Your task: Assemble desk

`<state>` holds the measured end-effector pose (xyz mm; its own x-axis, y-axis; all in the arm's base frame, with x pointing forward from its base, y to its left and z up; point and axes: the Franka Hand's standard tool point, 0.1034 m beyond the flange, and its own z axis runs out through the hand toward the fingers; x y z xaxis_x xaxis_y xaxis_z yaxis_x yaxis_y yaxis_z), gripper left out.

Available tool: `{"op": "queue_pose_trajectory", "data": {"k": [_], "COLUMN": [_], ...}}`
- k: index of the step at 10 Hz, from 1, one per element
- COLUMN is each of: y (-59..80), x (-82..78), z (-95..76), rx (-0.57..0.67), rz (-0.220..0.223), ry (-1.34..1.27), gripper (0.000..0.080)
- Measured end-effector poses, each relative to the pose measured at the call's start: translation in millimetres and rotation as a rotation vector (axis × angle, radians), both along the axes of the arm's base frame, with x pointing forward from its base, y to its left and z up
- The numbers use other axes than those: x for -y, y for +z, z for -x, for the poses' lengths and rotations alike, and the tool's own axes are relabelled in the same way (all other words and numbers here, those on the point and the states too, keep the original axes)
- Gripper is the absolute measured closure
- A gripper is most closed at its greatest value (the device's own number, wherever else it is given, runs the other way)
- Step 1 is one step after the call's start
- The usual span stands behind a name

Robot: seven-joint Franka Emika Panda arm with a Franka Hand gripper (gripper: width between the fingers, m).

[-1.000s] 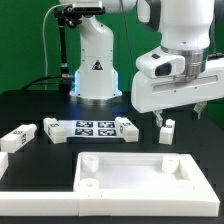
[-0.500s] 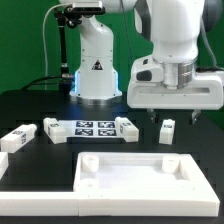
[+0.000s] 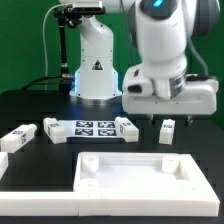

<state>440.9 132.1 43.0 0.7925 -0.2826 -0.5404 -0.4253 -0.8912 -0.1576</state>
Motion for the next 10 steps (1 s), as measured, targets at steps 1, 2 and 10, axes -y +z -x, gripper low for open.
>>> {"op": "queue_pose_trajectory", "data": {"k": [1,2,10], "y": [-0.9,-5.8,-29.2], "x": [5.0,8.3,-9.6], "z": [1.5,-1.8,29.1], "rx": [-0.104,-0.165,-0.378], "rz": [-0.056,-0.091,-0.177], "ry": [0.016,0.016,0.028], "gripper": [0.0150,0.0150,0.0150]}}
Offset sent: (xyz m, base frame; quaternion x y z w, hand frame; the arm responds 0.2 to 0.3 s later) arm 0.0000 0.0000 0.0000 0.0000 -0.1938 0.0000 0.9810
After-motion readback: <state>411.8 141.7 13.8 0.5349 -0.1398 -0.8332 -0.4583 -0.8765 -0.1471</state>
